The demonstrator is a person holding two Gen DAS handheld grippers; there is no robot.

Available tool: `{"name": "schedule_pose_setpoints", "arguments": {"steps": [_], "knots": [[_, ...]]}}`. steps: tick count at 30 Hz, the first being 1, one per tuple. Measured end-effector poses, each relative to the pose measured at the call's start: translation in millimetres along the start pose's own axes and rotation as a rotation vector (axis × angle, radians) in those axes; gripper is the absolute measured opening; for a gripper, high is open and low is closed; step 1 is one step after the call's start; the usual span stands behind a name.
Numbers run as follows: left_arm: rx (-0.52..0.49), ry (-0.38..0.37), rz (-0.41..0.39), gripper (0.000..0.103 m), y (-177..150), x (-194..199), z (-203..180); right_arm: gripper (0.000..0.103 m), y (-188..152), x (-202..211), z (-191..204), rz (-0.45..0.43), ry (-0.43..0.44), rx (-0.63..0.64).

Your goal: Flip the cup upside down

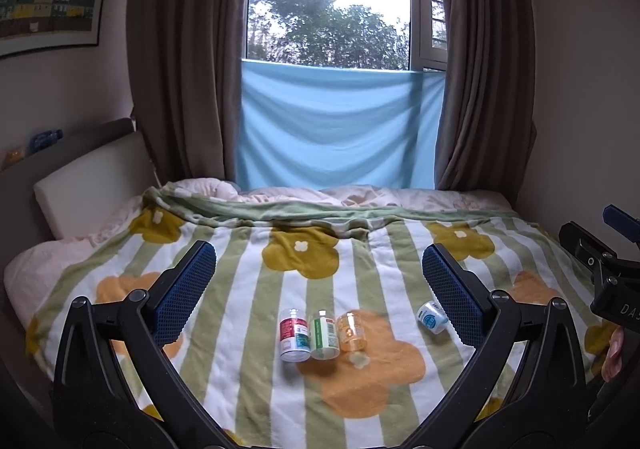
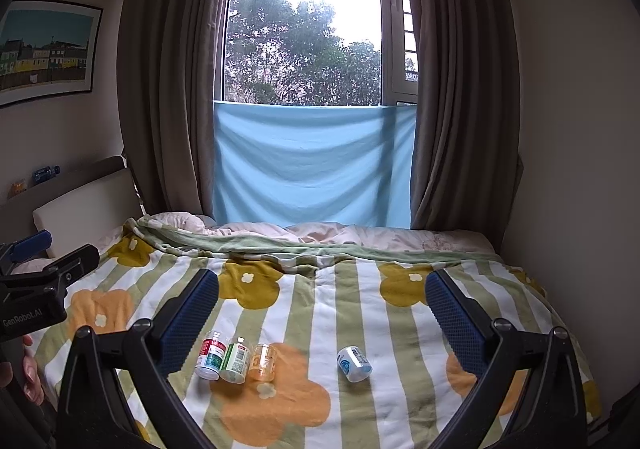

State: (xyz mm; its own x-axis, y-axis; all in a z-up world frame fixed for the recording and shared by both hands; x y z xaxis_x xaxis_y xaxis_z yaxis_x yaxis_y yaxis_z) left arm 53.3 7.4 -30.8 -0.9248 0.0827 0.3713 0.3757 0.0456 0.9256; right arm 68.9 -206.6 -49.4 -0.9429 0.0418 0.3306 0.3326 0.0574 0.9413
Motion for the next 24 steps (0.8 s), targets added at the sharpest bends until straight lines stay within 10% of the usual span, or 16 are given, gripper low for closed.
{"name": "schedule_pose_setpoints", "arguments": {"steps": [24], "knots": [[0.023, 0.007, 0.032, 0.103, -2, 2, 13, 0.103, -5, 2, 3, 0.003, -0.001, 0.012]]}}
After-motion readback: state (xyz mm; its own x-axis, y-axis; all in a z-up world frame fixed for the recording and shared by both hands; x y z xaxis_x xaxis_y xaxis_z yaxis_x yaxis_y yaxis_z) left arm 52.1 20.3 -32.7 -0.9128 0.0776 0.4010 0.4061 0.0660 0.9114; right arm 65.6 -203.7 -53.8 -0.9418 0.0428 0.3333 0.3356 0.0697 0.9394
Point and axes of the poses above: each gripper's, at about its wrist camera, not at the fingertips, and x roughly against the way its jaws point, z to its left, y to its top, the point moved 5 cm from there along -x, roughly the way its jaws point, and after that the axes turned 8 degrees about -y, right-handed, at the moved point
